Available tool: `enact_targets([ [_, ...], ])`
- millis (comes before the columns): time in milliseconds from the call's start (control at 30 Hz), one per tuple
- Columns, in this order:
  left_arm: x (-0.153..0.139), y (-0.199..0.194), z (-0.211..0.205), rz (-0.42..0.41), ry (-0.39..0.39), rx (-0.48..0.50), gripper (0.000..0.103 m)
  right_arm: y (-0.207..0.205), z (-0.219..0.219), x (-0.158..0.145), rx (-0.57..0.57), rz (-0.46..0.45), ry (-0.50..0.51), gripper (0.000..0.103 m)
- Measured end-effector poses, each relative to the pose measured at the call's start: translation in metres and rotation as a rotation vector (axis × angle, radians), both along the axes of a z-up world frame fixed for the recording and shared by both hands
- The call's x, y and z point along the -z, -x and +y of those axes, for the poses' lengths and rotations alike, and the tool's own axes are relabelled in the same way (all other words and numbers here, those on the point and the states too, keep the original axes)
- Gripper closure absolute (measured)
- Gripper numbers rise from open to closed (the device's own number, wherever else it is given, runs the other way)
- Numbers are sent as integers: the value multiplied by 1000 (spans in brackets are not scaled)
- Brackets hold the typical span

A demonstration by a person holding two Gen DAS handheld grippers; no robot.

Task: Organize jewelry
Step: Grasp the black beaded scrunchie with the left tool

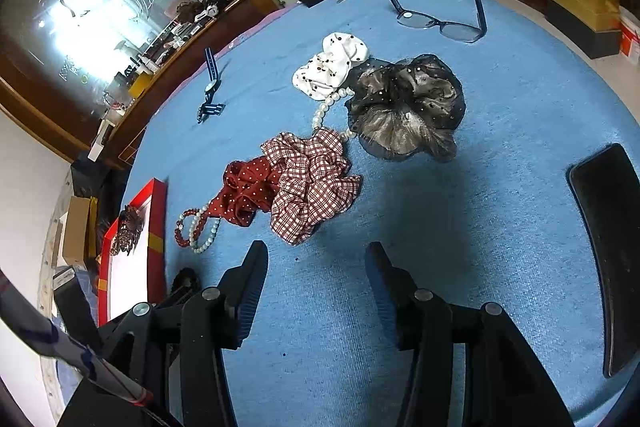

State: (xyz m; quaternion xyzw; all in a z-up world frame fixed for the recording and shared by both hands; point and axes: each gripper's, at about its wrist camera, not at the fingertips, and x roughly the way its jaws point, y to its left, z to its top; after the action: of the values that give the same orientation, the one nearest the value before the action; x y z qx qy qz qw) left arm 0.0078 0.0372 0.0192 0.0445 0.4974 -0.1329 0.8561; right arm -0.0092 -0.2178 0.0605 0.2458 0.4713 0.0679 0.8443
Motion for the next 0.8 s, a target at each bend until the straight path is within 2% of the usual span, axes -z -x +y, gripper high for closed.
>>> enact_targets([
  [233, -33, 9, 17, -43, 110, -2, 91, -5, -1, 3, 7, 12, 13, 47],
  [433, -54, 11, 33, -52, 211, 1, 90, -20, 5, 3, -9, 26, 25, 40],
  [533, -60, 13, 36, -53, 233, 1, 90, -33, 7, 4, 1, 35, 25, 36],
  [600, -62, 12, 39, -52, 249, 0, 90, -42, 10, 7, 5, 45, 34, 29],
  [800, -63, 13, 44, -55, 254, -13, 90, -67, 21, 30, 20, 99, 76, 29],
])
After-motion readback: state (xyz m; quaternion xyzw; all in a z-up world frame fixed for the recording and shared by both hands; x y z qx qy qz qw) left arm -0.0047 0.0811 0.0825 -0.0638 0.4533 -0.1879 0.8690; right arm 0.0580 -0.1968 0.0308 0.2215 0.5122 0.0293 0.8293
